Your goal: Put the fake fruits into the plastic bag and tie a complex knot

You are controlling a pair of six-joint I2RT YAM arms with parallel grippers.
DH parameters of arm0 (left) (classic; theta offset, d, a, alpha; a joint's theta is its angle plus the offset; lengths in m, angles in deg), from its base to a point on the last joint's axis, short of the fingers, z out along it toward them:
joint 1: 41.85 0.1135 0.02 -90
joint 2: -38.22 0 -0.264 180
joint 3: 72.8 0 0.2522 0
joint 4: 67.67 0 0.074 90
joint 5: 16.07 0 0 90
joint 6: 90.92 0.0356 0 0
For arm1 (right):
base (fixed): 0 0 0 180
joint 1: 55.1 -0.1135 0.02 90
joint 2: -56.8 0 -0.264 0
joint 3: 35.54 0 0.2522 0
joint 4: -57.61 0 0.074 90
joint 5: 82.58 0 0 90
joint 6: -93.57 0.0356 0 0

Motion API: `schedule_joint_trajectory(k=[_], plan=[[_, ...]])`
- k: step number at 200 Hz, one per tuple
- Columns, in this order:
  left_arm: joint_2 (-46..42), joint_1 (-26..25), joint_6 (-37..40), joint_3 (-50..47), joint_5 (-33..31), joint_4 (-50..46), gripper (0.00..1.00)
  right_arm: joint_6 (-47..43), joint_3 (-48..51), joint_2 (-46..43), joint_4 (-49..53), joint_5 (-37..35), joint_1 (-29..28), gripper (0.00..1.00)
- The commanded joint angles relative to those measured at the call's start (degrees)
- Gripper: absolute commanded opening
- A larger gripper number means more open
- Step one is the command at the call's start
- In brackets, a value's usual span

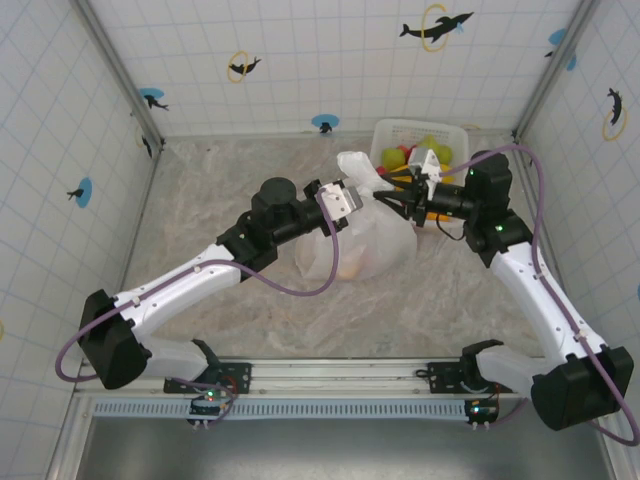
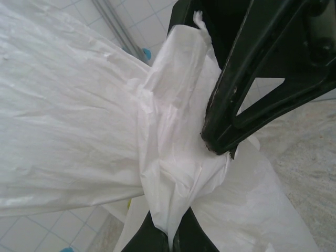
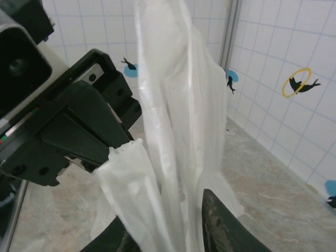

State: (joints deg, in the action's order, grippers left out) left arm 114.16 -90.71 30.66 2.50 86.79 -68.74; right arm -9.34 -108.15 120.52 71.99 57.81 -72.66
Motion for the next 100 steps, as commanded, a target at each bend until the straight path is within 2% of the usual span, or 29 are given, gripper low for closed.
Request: schedule_joint_trajectory(k=[1,14,25,47,70,100], plan=[[-1.2,-0.1,1.1,0.5,0.4,-0.2,0.00,-2.3,-1.7,-2.1,2.5,1.0,-0.3,0.58],[-1.0,-0.2,1.3,0.8,0.6,-0.3,0.00,-3.5,-2.8,-1.5,4.2,0.0,-0.6,0.72],[-0.8,-0.1,1.3,0.9,0.9,-0.3,0.00,-3.7,-3.5,-0.6,4.2,-0.2,-0.8,0.79],[-0.2,-0.1,1.5,1.0,0.8,-0.4,0.00,-3.7,-6.2,2.4,4.7,-0.3,-1.8,0.82],[0.0,-0.2,1.6,1.4,0.4,-0.5,0.00,-3.9,-8.1,4.2,4.9,0.0,-3.1,0.77],[0.3,-0.2,1.4,1.8,-0.5,-0.8,0.00,-4.4,-8.0,4.7,6.1,0.1,-3.8,0.57]])
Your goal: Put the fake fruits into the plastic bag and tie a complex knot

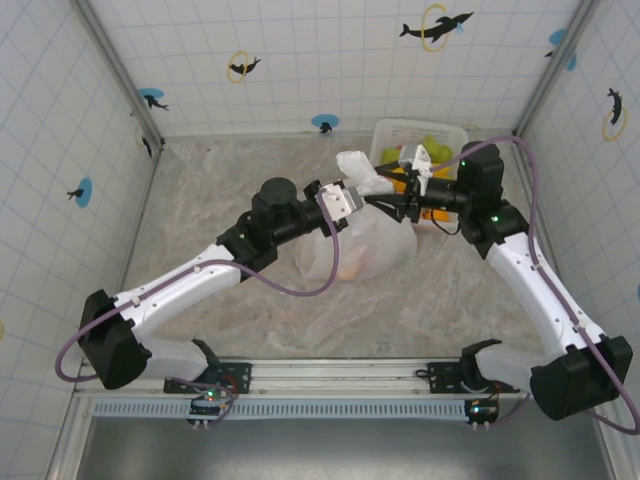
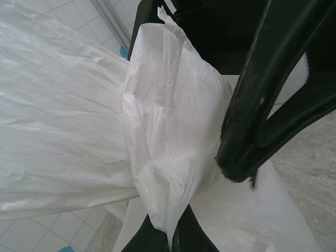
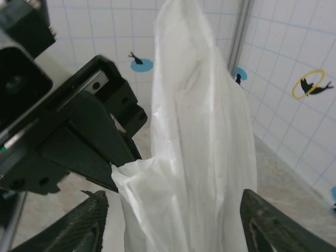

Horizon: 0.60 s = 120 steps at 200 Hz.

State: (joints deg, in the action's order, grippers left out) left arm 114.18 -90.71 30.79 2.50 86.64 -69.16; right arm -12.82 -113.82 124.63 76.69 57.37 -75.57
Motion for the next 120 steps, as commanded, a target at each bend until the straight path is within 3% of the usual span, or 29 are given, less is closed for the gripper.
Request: schedule_joint_trajectory(k=[1,19,45,74,120], plan=[[0.2,-0.1,1.3,1.8,-0.3,-0.4,0.00,-0.9,-2.4,0.5,1.4,0.5,-0.9,0.56],[0.5,-0.2,1.5,2.3,0.1,-0.9,0.00,-0.9,-2.3,0.4,1.3,0.7,-1.0,0.37],[0.8,0.4,0.3,2.7,-0.3,-1.9,0.03,-1.2,-2.8,0.1,2.2,0.7,-1.2,0.00],[0.2,4.1,-4.1,2.0,5.7,-1.4,0.35,-1.5,-2.5,-0.3,2.1,1.1,-1.2,0.00],[1.3,6.8,-5.6,2.3,14.5,-1.7,0.66,-1.4,-2.0,-0.2,1.5,1.2,-1.5,0.00]])
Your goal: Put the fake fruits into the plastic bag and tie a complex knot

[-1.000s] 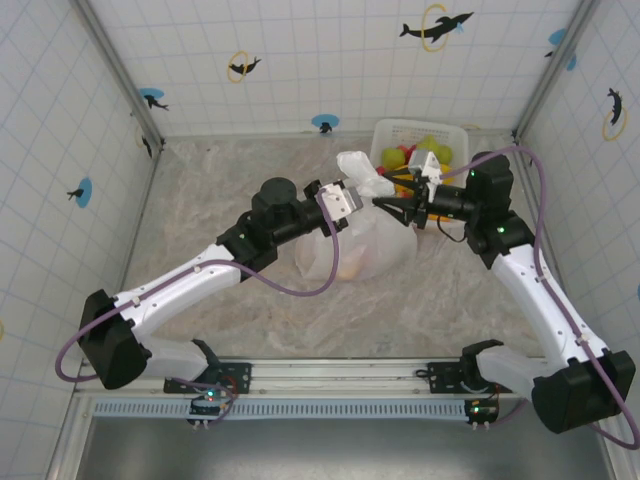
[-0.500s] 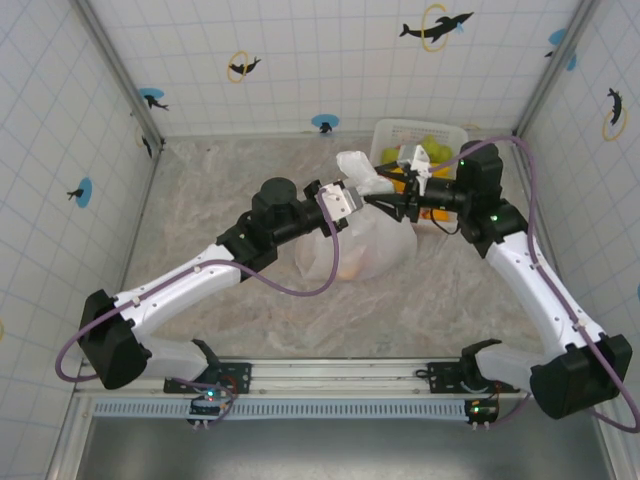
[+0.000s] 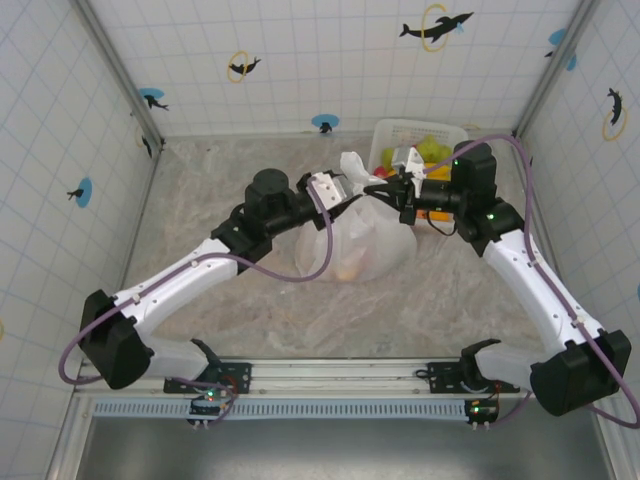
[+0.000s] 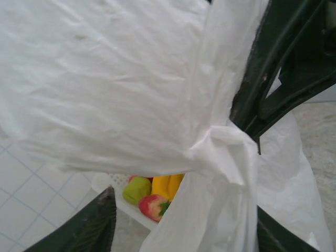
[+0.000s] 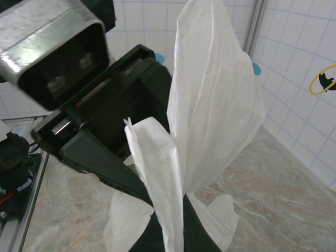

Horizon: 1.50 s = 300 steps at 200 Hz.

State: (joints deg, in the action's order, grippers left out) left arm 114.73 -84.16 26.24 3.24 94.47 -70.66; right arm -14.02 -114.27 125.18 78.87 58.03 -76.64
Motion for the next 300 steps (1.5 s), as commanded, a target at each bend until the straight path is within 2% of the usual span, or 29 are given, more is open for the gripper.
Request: schedule_joint_trajectory(k=[1,43,66,85,101,117,179,208,241,300], plan=[[0.8,0.3,-1.1,1.7,6.7,-0.2,0.66,-0.1,-1.5,-0.8,-0.7,0.6,-0.4,0.00],[4.6,0.3,-1.8,3.5,8.0,2.0,0.73,0.9,-1.0,-0.8,-2.3,0.6,-1.1,0.00],[5.7,0.3,-2.0,4.2,7.5,3.4,0.70,1.0,-0.8,-0.9,-2.3,0.6,-1.3,0.00],[5.4,0.3,-1.3,3.8,4.5,4.4,0.59,1.0,-0.5,-1.3,-2.1,0.3,-1.1,0.00],[4.3,0.3,-0.8,2.5,3.2,5.9,0.45,1.0,-0.1,-1.6,-2.0,0.1,-1.0,0.00],[3.4,0.3,-0.6,1.8,4.0,6.8,0.39,0.9,0.2,-1.5,-1.9,0.0,-0.9,0.00],[3.3,0.3,-1.1,2.8,13.9,5.1,0.39,0.8,0.3,-1.5,-1.8,0.2,-0.4,0.00],[3.8,0.3,-1.1,3.4,15.9,3.4,0.39,0.8,0.3,-1.7,-2.0,0.2,0.0,0.00],[4.1,0.3,-0.5,4.1,17.3,0.9,0.44,0.7,0.2,-1.4,-2.1,0.6,0.2,0.00],[4.5,0.3,-1.1,4.8,18.1,1.8,0.40,0.5,1.0,-1.7,-2.2,2.1,0.1,0.00]])
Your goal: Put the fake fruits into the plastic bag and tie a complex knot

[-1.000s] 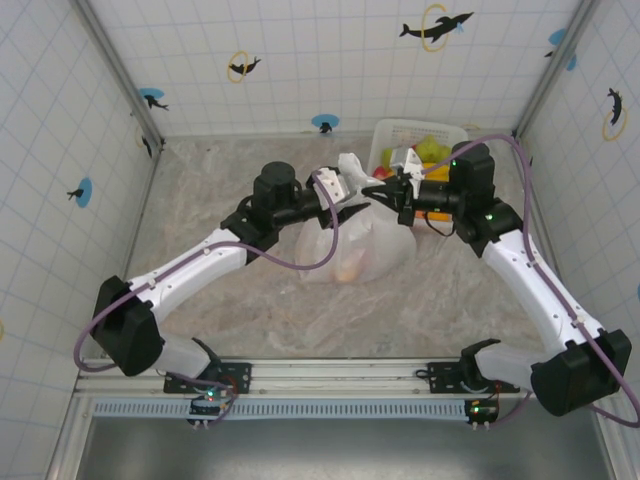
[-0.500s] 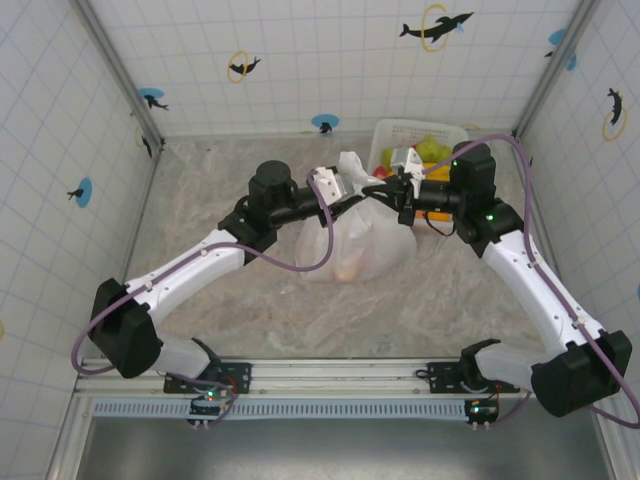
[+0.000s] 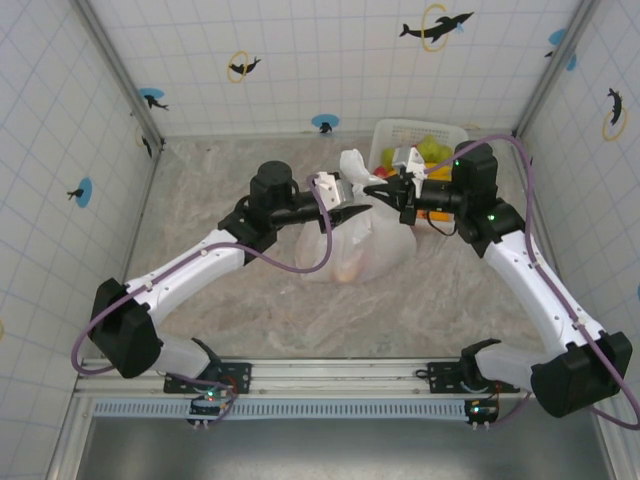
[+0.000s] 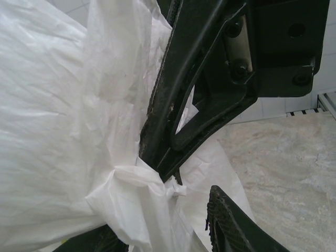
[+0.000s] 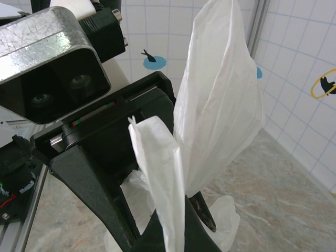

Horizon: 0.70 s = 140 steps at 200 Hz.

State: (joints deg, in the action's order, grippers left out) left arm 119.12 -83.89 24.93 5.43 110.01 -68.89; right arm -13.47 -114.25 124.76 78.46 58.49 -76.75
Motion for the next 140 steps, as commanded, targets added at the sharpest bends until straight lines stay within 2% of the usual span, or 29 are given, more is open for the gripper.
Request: schedule_joint_trajectory(k=[1,37,76,111,140], plan=[[0.1,0.0,0.2,2.6,2.6,0.1,0.40,0.0,1.1,-1.3,-1.8,1.6,0.2,0.00],[0.4,0.0,-0.4,2.9,3.2,0.3,0.43,-0.4,1.6,-1.6,-1.7,2.5,0.2,0.00],[0.5,0.3,-0.4,3.0,3.4,-0.3,0.43,-0.6,1.7,-2.0,-1.8,3.0,0.2,0.00],[0.8,1.3,-1.3,3.0,5.0,0.0,0.32,-0.6,1.8,-2.0,-1.9,3.4,0.1,0.00],[1.0,1.3,-1.6,3.2,7.2,0.1,0.32,-0.6,1.9,-1.6,-1.8,3.5,0.0,0.00]])
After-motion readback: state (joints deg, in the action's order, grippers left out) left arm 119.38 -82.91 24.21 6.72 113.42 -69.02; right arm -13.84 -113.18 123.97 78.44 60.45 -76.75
